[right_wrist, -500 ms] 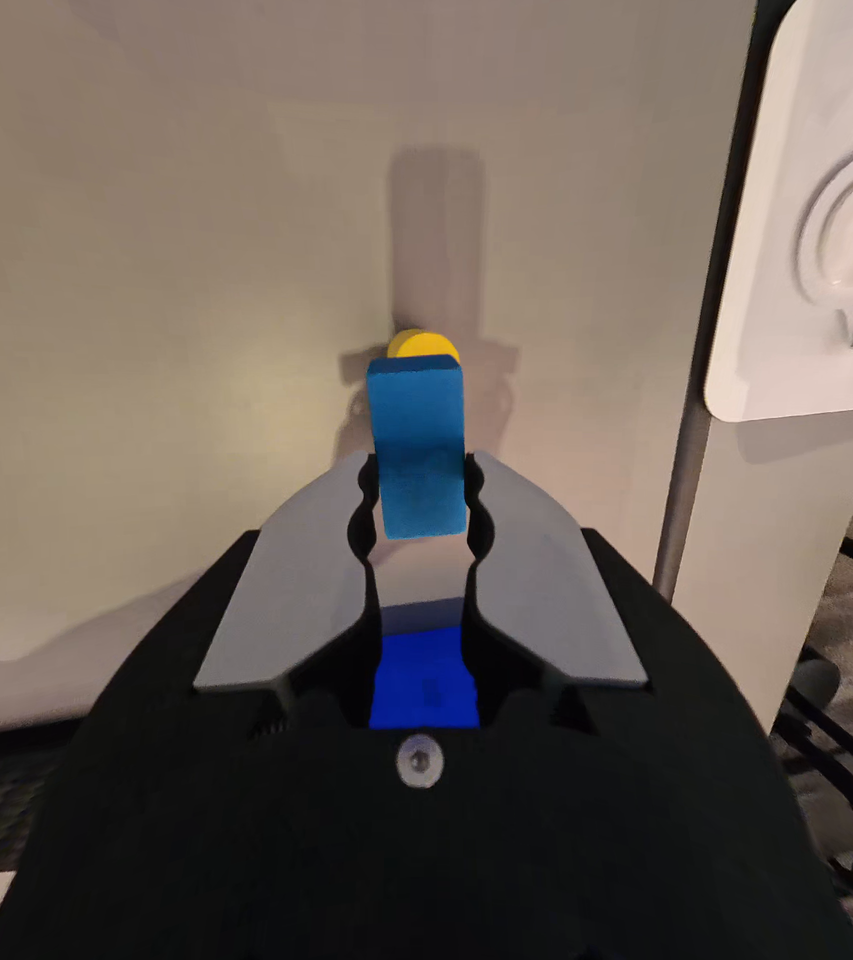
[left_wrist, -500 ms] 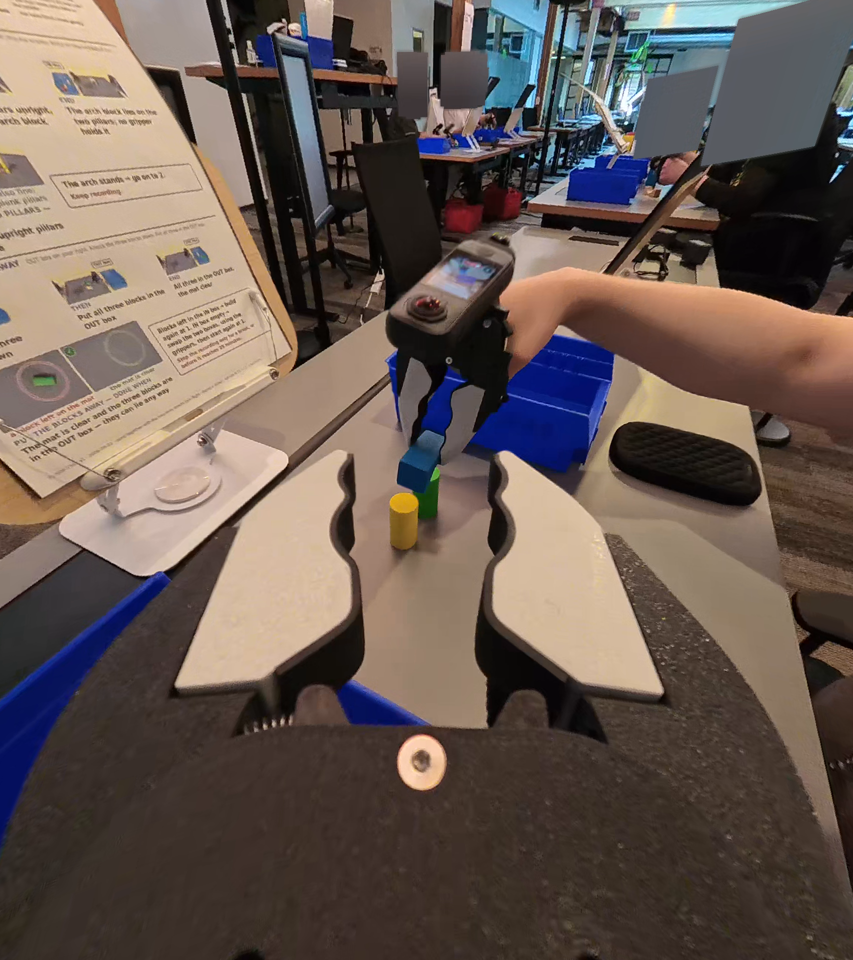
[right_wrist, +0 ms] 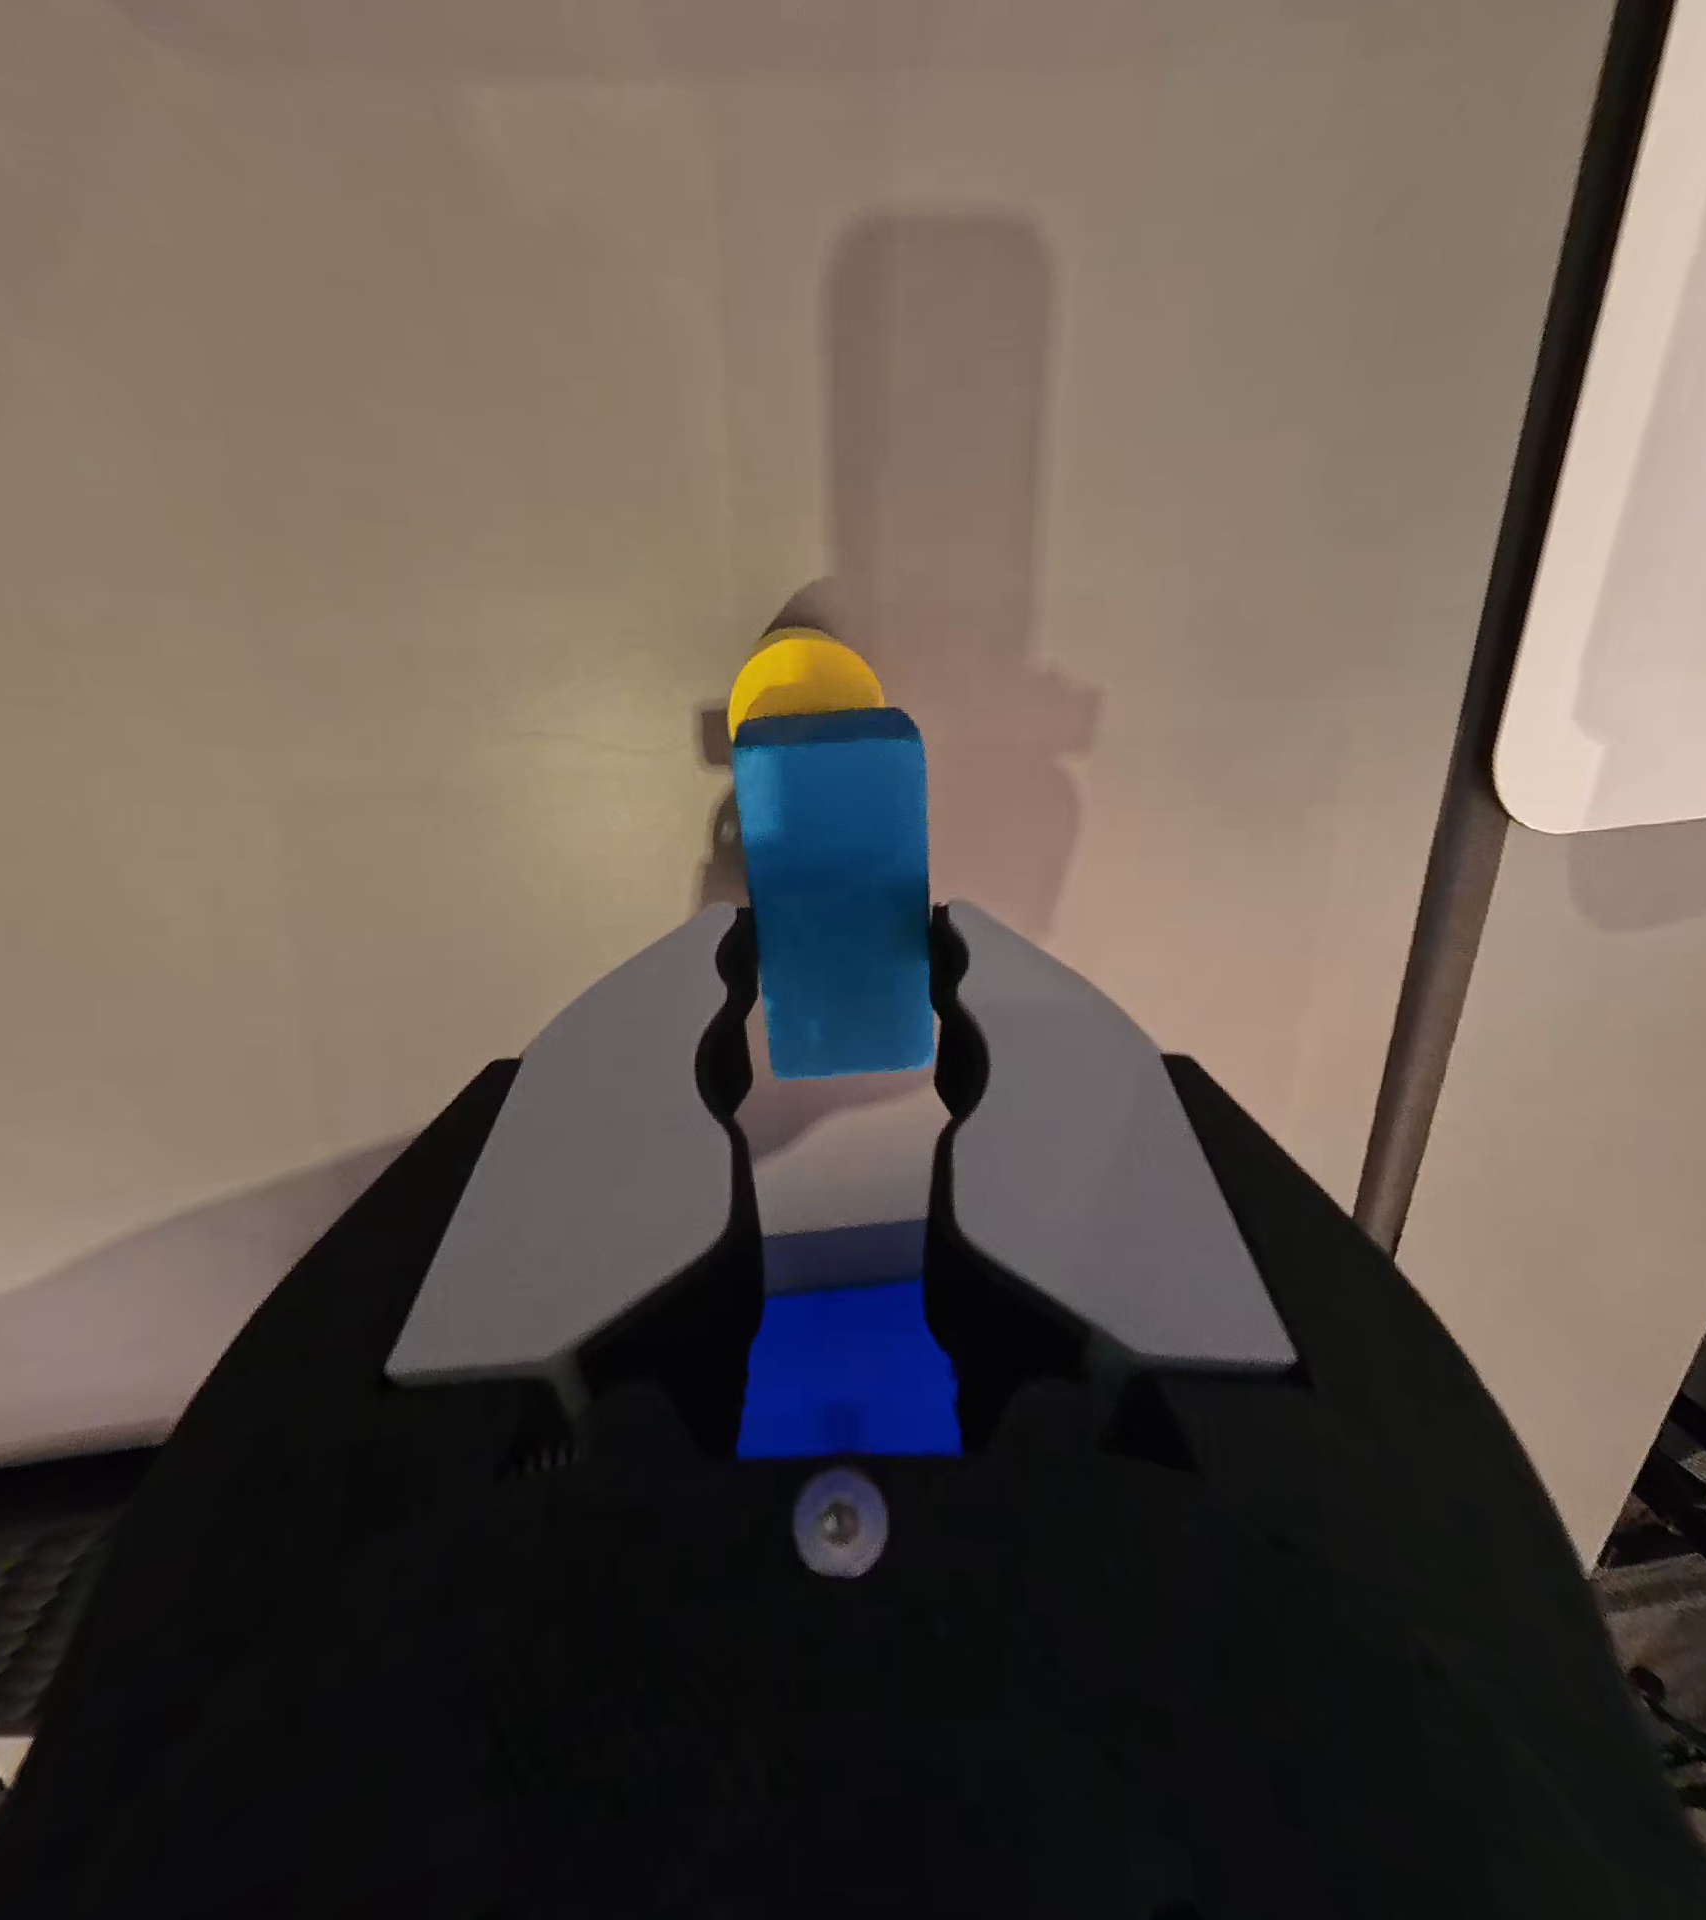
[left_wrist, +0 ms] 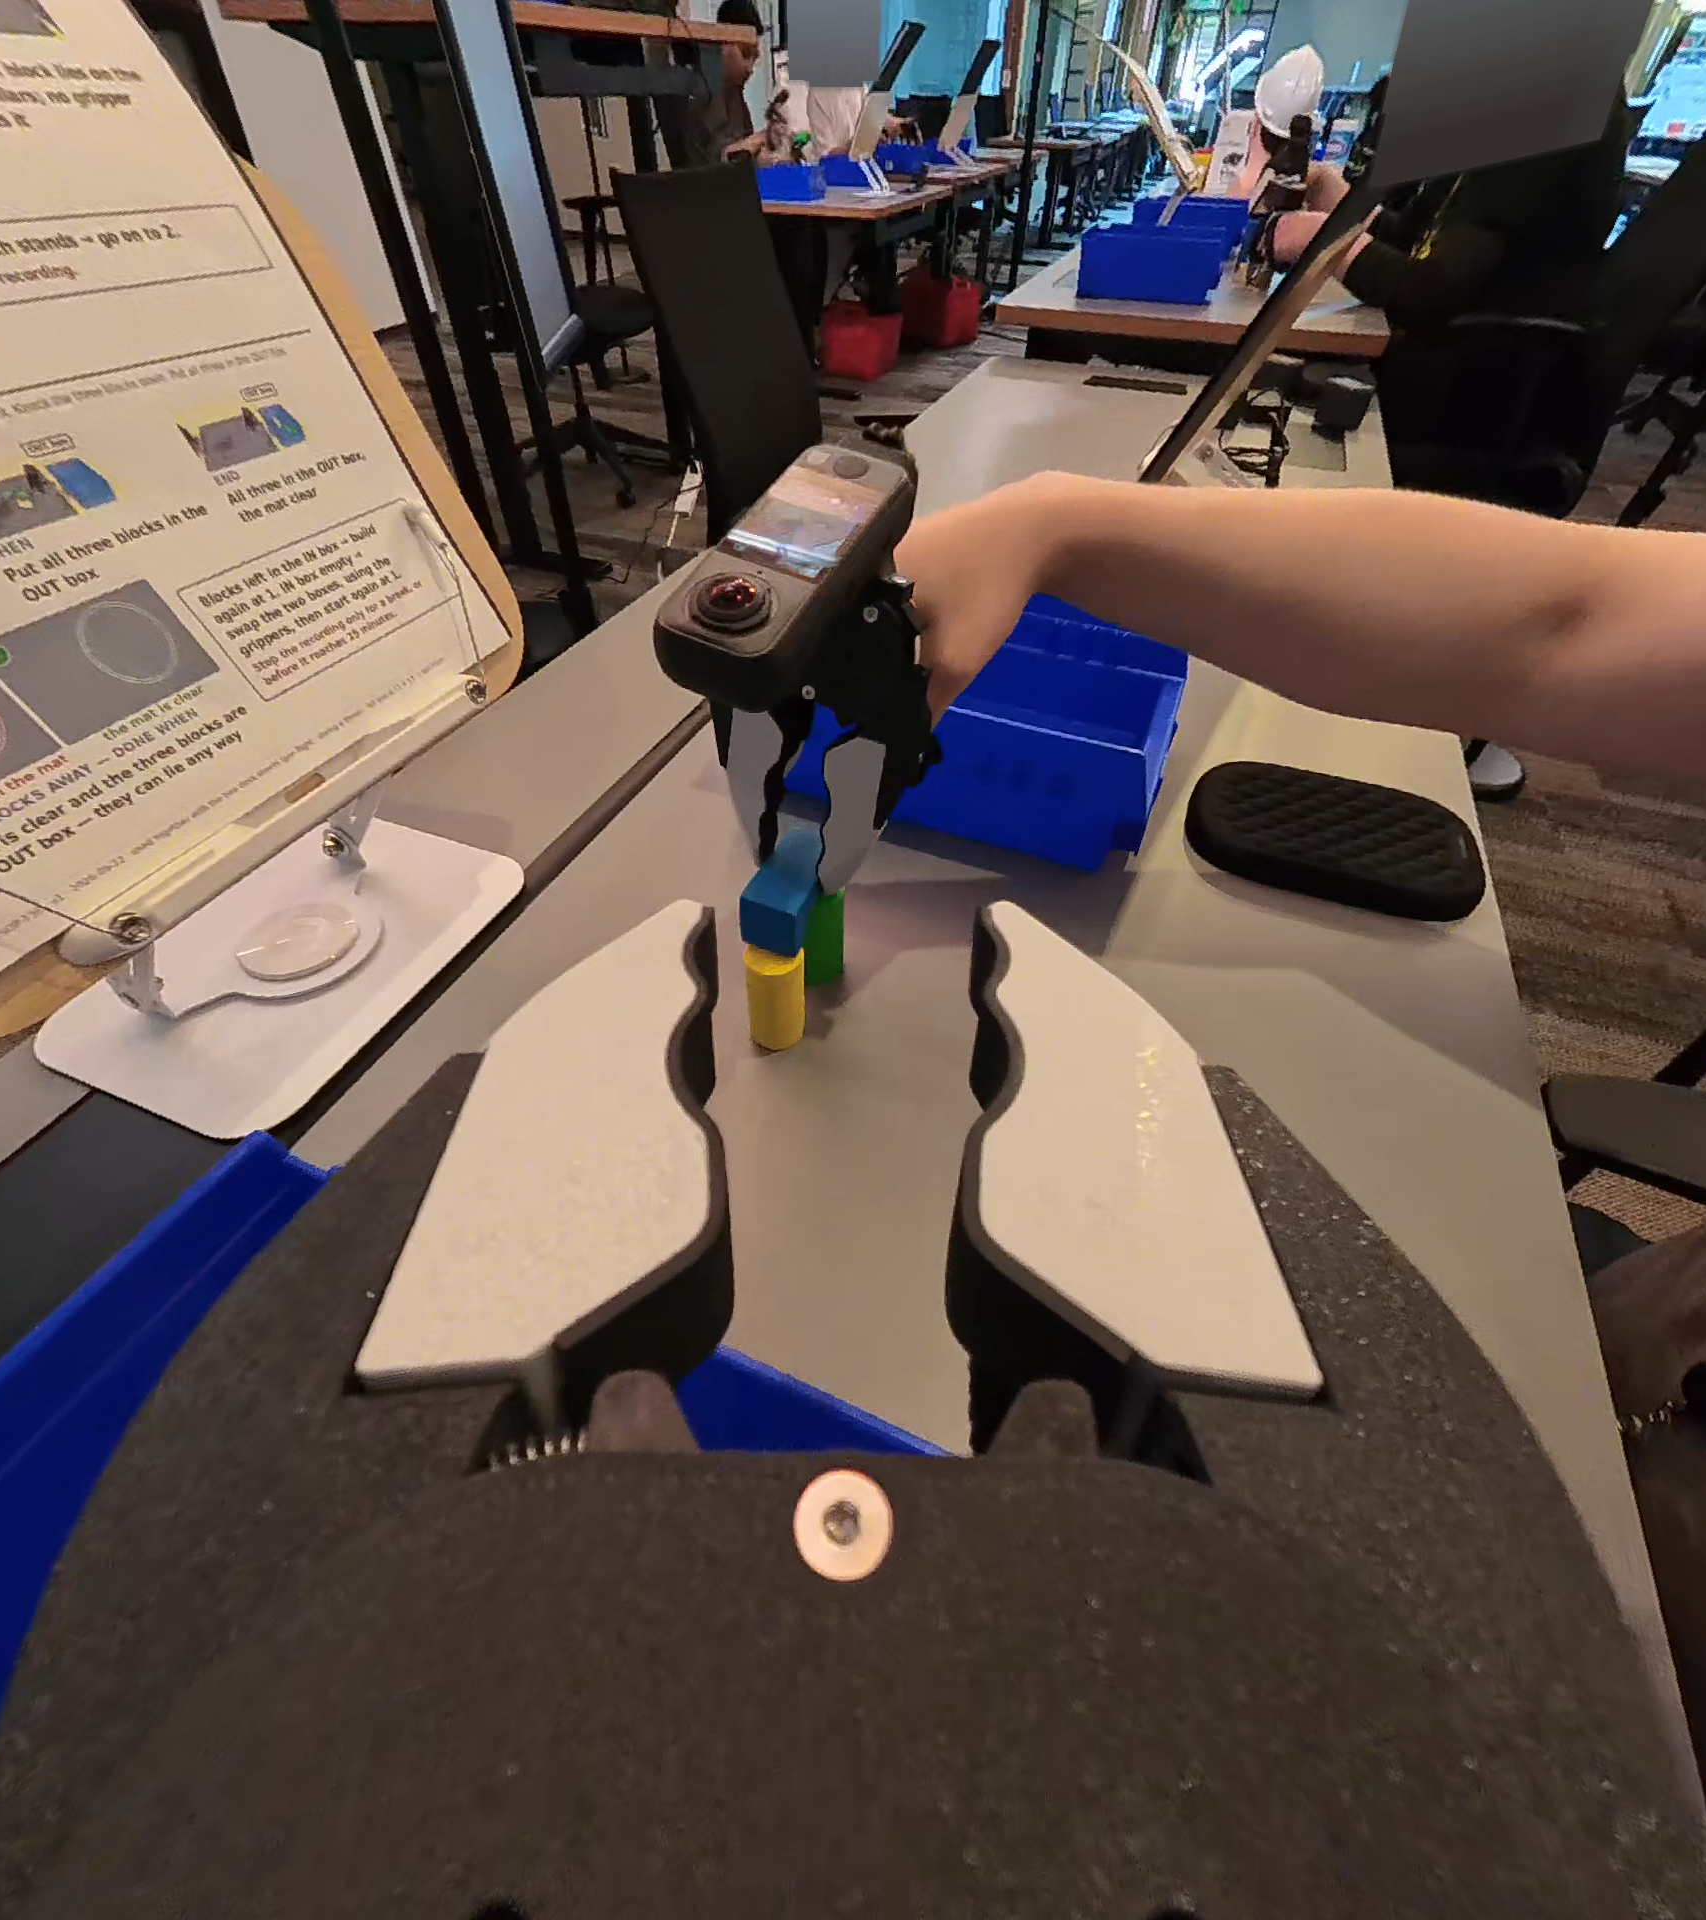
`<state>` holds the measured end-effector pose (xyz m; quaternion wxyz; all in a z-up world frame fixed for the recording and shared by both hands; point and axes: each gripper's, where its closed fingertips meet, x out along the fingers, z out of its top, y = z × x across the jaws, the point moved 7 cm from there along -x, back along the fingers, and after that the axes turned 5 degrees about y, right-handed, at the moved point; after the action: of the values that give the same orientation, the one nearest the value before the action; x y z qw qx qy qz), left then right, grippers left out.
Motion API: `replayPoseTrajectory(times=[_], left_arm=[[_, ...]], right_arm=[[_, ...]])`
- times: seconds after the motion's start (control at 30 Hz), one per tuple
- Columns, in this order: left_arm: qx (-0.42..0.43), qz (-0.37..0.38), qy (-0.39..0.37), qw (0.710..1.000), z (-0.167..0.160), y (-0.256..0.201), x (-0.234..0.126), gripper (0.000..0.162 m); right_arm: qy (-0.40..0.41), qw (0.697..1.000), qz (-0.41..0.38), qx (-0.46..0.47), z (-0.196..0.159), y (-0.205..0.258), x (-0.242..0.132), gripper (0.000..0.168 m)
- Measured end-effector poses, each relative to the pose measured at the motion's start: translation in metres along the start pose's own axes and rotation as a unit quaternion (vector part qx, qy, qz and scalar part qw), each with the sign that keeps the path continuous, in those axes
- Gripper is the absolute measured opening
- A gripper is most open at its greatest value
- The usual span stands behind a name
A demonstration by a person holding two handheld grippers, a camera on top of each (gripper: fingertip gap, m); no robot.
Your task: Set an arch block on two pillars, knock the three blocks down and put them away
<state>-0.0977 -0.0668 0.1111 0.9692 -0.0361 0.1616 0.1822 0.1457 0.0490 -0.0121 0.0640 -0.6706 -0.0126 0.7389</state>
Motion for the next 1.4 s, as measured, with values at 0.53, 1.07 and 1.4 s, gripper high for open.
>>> replayPoseTrajectory(times=[0.53,1.07,1.4], left_arm=[[-0.015,0.009,-0.032,0.999,0.002,0.004,-0.017,0.047],[-0.014,0.033,-0.019,0.999,-0.007,0.012,-0.014,0.042],[-0.027,0.023,-0.044,0.998,-0.003,0.012,-0.019,0.041]], right_arm=[[-0.129,0.959,-0.063,0.245,-0.066,-0.035,-0.049,0.014],[0.084,0.902,0.029,0.424,-0.076,-0.046,0.054,0.002],[0.053,0.946,0.082,0.310,-0.014,-0.015,0.063,0.001]])
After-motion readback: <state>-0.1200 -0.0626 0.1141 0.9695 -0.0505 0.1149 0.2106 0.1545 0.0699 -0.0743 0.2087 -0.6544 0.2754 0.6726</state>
